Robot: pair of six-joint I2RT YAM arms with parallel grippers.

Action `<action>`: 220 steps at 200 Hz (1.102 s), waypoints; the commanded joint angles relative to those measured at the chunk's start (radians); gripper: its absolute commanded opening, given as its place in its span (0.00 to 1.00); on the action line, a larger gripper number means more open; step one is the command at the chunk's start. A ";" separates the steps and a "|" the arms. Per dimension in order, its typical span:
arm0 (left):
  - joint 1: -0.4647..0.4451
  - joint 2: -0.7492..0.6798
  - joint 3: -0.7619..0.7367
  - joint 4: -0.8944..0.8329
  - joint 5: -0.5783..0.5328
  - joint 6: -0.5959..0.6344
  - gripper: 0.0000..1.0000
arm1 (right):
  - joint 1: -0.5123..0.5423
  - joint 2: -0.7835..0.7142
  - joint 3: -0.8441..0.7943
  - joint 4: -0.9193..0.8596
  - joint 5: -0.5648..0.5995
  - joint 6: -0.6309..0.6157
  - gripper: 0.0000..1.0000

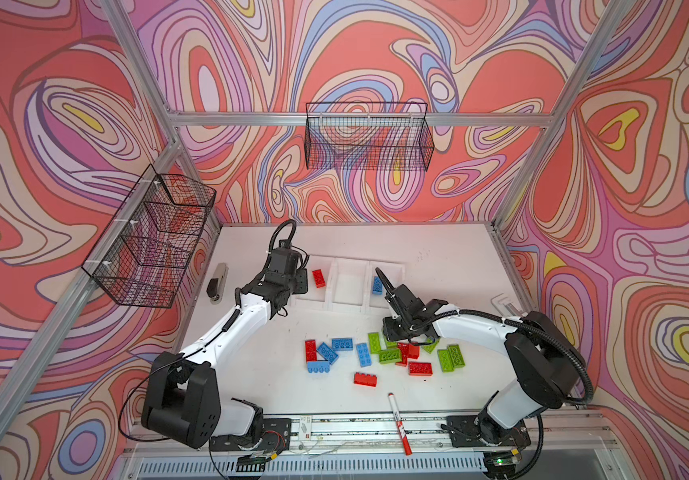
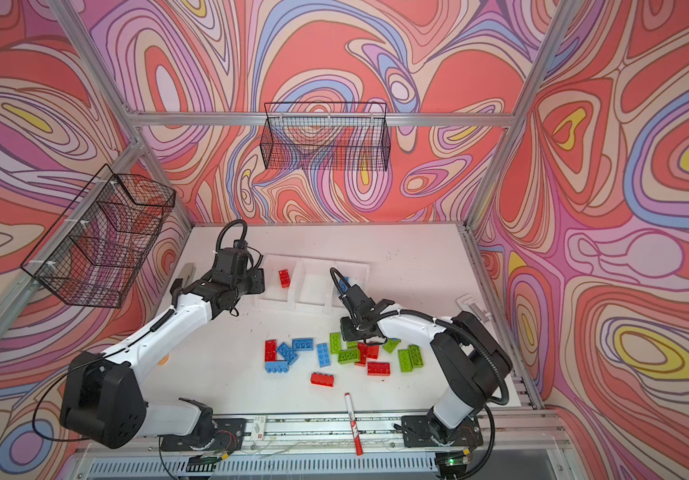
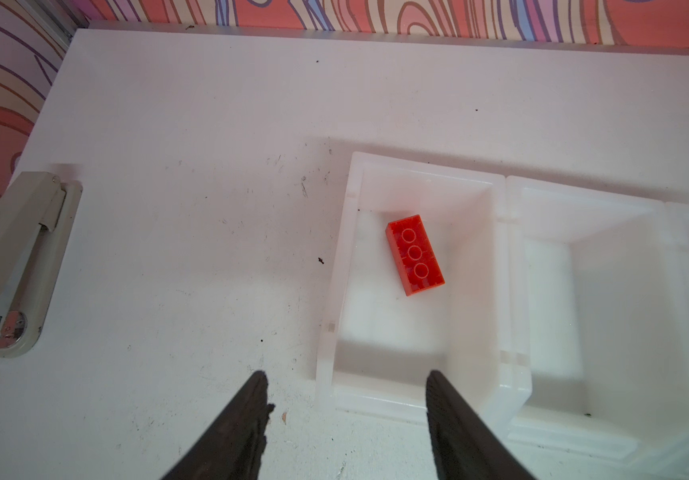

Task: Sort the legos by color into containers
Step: 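Grasp the lime-green brick with the right gripper and lift it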

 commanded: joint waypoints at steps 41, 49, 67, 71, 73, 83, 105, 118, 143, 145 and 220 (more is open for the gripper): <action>0.001 -0.023 -0.009 -0.006 -0.015 -0.004 0.63 | -0.016 0.002 0.055 -0.057 0.036 -0.047 0.46; 0.001 -0.022 -0.009 -0.006 -0.013 -0.004 0.63 | -0.015 -0.001 0.049 -0.055 0.036 -0.048 0.49; 0.002 -0.020 -0.008 -0.004 -0.012 -0.004 0.63 | -0.014 -0.004 0.033 -0.050 0.046 -0.041 0.52; 0.001 -0.019 -0.008 -0.004 -0.012 -0.004 0.63 | -0.015 -0.003 0.031 -0.050 0.048 -0.041 0.52; 0.002 -0.019 -0.006 -0.004 -0.012 -0.004 0.63 | -0.015 -0.002 0.030 -0.050 0.048 -0.041 0.53; 0.001 -0.017 -0.006 -0.004 -0.011 -0.004 0.63 | -0.014 0.002 0.028 -0.049 0.050 -0.039 0.54; 0.001 -0.017 -0.004 -0.006 -0.010 -0.004 0.63 | -0.008 0.009 0.030 -0.034 0.039 -0.027 0.58; 0.001 -0.019 -0.007 -0.007 -0.011 -0.004 0.63 | 0.000 0.014 0.032 -0.024 0.037 -0.019 0.58; 0.001 -0.021 -0.016 -0.008 -0.011 -0.009 0.63 | 0.015 0.035 0.026 -0.008 0.035 0.002 0.58; 0.002 -0.022 -0.017 -0.007 -0.010 -0.010 0.63 | 0.017 0.039 0.025 -0.009 0.036 0.004 0.58; 0.002 -0.022 -0.042 -0.004 0.024 -0.033 0.63 | 0.030 0.041 0.033 -0.028 0.080 0.037 0.37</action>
